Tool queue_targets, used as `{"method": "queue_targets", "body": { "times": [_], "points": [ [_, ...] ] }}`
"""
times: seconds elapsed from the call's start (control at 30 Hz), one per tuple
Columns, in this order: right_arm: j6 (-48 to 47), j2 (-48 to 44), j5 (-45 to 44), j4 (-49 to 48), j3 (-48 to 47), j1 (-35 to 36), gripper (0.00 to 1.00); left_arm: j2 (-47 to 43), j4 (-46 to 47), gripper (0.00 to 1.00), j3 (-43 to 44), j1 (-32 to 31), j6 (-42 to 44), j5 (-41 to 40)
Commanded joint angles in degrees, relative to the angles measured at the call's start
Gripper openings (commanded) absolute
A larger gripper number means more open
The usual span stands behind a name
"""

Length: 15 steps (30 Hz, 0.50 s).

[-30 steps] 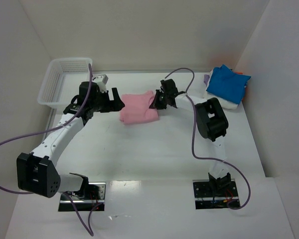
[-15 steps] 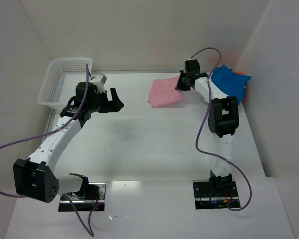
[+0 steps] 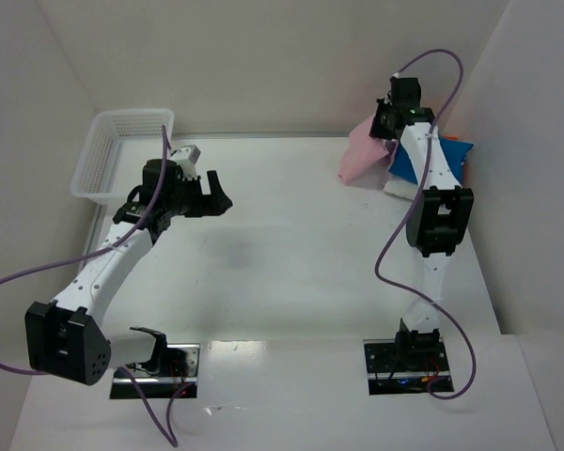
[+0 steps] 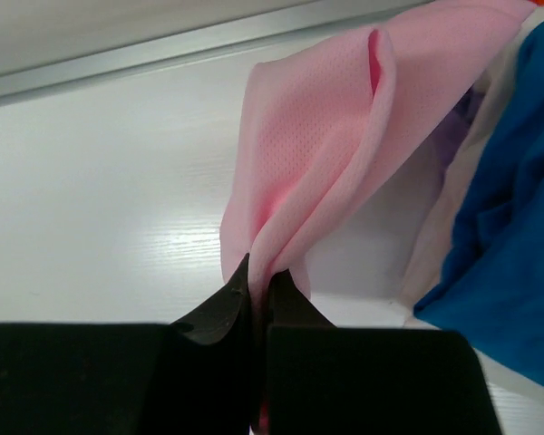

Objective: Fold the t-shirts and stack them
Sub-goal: Put the neatly folded tshirt into the corner of the board with the right arm

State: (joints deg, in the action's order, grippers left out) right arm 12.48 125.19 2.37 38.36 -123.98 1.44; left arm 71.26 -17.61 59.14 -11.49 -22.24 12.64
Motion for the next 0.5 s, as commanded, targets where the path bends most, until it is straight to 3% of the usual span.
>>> {"method": "queue_targets", "body": {
  "times": [0.0,0.47],
  "points": [
    [-2.9,-0.1,-0.9,4.1,-4.0,-1.5,0.00,0.7,1.3,0.99,-0.2,0.4,1.1,1.6],
    [-4.0,-4.2,1.6,4.7,-5.9,-10.6,0.00,3.9,1.8,0.99,-0.2,0.4,1.1,2.7]
  ]
}}
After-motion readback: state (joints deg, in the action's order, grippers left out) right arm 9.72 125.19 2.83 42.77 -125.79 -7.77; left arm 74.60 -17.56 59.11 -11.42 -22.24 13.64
